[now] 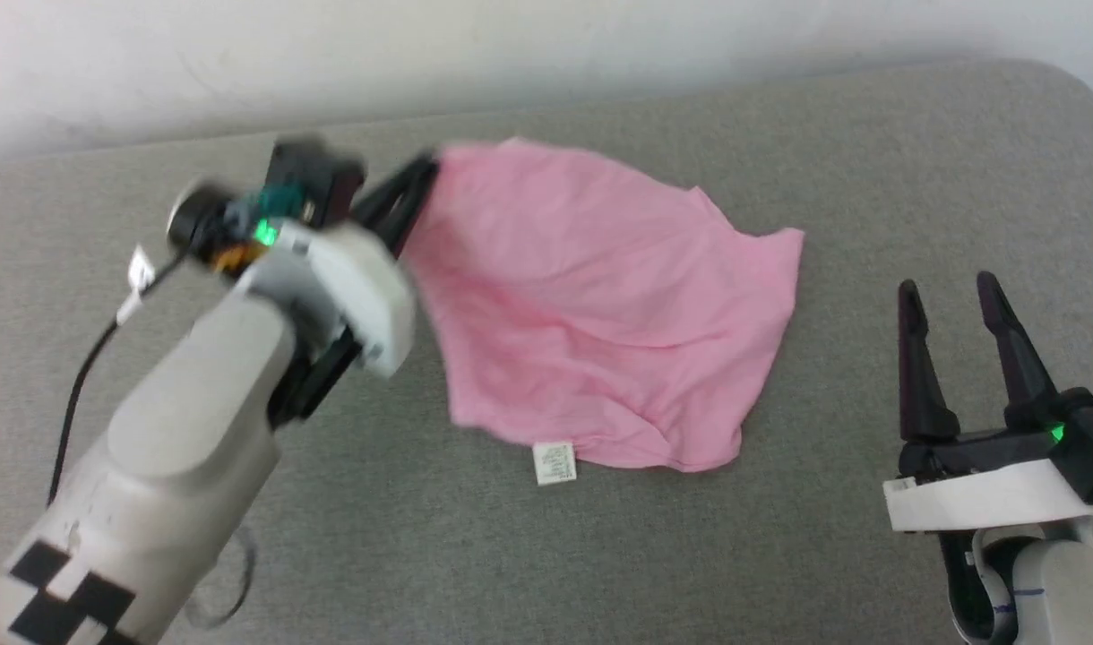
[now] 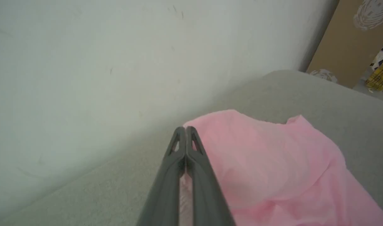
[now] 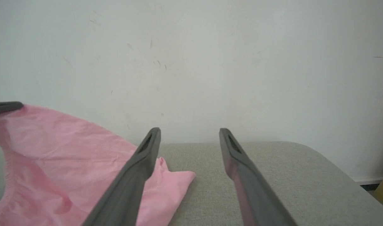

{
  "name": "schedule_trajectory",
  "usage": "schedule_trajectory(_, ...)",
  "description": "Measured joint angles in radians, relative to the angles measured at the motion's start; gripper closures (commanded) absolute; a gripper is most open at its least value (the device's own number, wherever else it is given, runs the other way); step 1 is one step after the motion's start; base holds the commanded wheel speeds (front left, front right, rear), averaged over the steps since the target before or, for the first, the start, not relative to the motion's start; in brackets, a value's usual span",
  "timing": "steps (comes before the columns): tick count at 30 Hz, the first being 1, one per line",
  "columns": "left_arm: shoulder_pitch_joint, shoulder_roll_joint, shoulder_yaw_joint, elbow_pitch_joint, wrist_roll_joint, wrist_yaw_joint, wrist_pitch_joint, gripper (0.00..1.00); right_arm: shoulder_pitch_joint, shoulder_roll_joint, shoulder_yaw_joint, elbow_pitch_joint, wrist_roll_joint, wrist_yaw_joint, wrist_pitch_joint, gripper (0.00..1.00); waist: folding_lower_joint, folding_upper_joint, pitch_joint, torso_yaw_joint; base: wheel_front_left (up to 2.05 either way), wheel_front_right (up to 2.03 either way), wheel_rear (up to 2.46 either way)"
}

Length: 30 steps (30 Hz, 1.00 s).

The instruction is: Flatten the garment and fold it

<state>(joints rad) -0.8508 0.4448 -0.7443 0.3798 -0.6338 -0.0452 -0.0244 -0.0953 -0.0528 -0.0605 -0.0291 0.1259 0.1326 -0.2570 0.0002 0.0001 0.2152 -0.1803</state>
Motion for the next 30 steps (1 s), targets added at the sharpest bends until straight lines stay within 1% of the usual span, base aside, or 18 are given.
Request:
schedule_trajectory(2,0.051,0.021,-0.020,0.091,0.001,-0.007,0.001,1.00,-0.005,0.000,0.012,0.002,0.005,0.000,0.000,0.00,-0.0001,0.0000,0.021,-0.012,0.00,0.00,0.00)
schedule_trajectory(3,0.070,0.026,-0.025,0.136,0.001,-0.007,-0.003,0.72,-0.006,0.000,0.020,0.005,0.006,0.000,0.000,0.00,0.0000,-0.0001,0.030,-0.018,0.00,0.00,0.00)
schedule_trajectory(4,0.082,0.027,-0.030,0.178,0.003,-0.006,-0.008,0.00,-0.006,0.000,0.026,0.008,0.006,0.000,0.000,0.00,0.0001,0.0000,0.039,-0.022,0.00,0.00,0.00)
schedule_trajectory(7,0.096,0.008,-0.026,0.275,0.003,0.006,-0.067,0.00,-0.006,0.000,0.040,0.015,0.005,0.000,0.000,0.00,0.0000,0.0000,0.059,-0.027,0.00,0.00,0.00)
schedule_trajectory(10,0.095,-0.027,-0.016,0.339,0.003,0.014,-0.145,0.00,-0.006,0.000,0.046,0.023,-0.004,0.000,0.000,0.00,-0.0001,0.0000,0.062,-0.017,0.00,0.00,0.00)
schedule_trajectory(13,0.092,-0.054,0.007,0.363,0.003,0.021,-0.207,0.00,-0.004,0.000,0.043,0.031,-0.021,0.000,0.000,0.00,0.0000,0.0000,0.054,-0.002,0.00,0.00,0.00)
schedule_trajectory(16,0.091,-0.068,0.040,0.336,0.019,0.034,-0.229,0.00,0.005,0.000,0.037,0.041,-0.032,0.000,0.000,0.00,-0.0002,0.0000,0.032,0.015,0.00,0.00,0.00)
schedule_trajectory(18,0.097,-0.070,0.089,0.262,0.037,0.052,-0.232,0.00,0.020,0.001,0.031,0.049,-0.040,0.000,0.000,0.00,-0.0001,0.0000,0.012,0.029,0.00,0.00,0.00)
schedule_trajectory(21,0.148,-0.069,0.172,0.108,0.085,0.085,-0.233,0.00,0.045,0.000,0.018,0.066,-0.048,0.000,0.000,0.00,-0.0003,0.0000,-0.027,0.055,0.00,0.00,0.00)
schedule_trajectory(25,0.329,-0.066,0.274,-0.068,0.137,0.123,-0.233,0.00,0.079,0.000,0.006,0.084,-0.060,0.000,0.000,0.00,-0.0005,0.0000,-0.084,0.096,0.00,0.00,0.00)
schedule_trajectory(30,0.562,-0.072,0.356,-0.221,0.197,0.176,-0.233,0.00,0.129,0.000,-0.006,0.109,-0.075,0.000,0.000,0.00,-0.0005,0.0000,-0.139,0.157,0.00,0.00,0.00)
